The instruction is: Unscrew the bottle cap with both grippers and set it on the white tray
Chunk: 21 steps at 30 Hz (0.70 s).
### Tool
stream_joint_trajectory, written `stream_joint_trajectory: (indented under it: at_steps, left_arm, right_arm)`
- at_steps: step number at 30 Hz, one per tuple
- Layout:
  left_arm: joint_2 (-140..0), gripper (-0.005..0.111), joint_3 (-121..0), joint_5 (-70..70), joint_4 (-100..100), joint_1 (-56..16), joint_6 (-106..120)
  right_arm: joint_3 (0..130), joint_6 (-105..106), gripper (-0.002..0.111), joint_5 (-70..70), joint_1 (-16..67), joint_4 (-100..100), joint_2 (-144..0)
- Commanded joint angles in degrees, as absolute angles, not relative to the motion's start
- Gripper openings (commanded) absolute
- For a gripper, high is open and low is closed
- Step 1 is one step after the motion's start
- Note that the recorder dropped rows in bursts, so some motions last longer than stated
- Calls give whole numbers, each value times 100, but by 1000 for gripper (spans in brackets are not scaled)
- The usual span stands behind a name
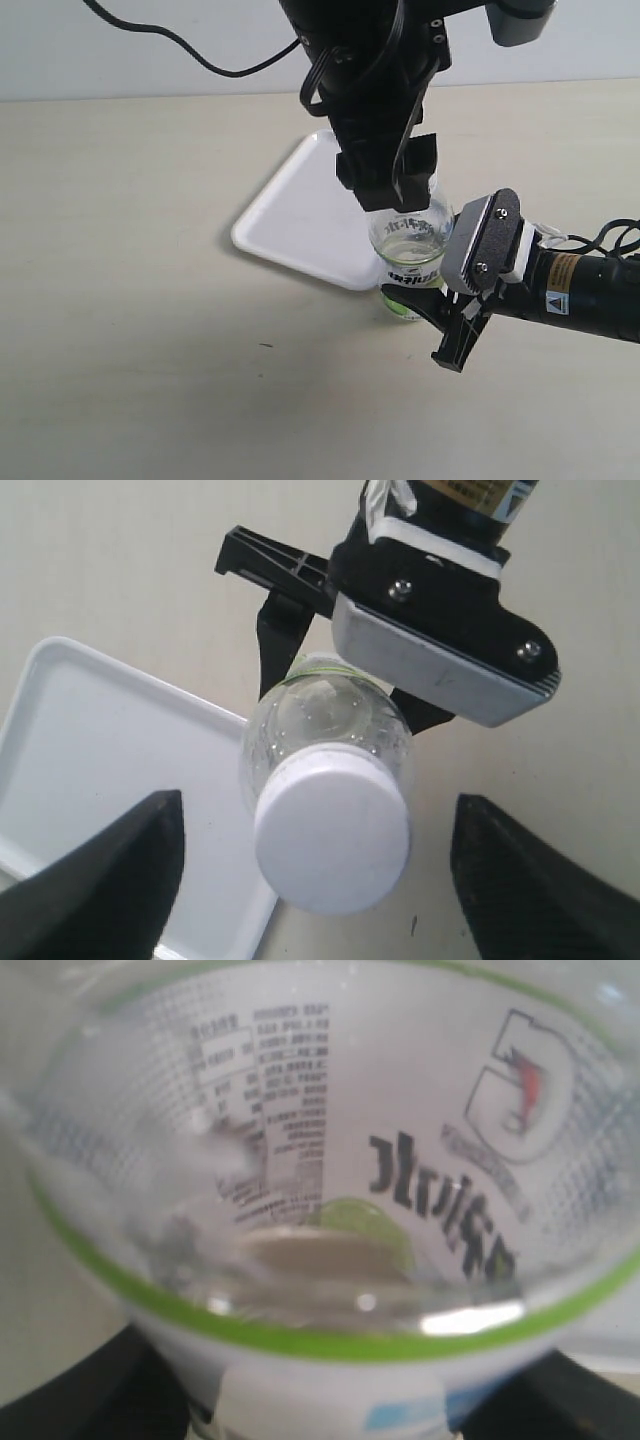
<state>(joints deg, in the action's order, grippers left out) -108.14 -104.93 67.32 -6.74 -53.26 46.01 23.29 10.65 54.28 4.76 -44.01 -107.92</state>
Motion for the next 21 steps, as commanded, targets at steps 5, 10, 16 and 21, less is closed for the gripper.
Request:
stream_joint_trajectory:
  at_steps: [5,10,16,21]
  left_arm:
    - [-10767,71,-10524,6683,-768,-5317,4626]
    - [-10777,71,-10524,6694,-768,-5317,4626]
    - [-10777,71,-10524,6715,-836,-5317,4626]
    - [-10777,71,-10524,6715,-840,-5317,4626]
  right_arm:
    - [2325,1078,0,4978,469,-4370,-10795]
    - [2325,1078,0,4978,469,-4370,-10795]
    - [2325,1025,0,4978,469,-4381,-10795]
    - [2325,1025,0,4978,469,-4381,-10795]
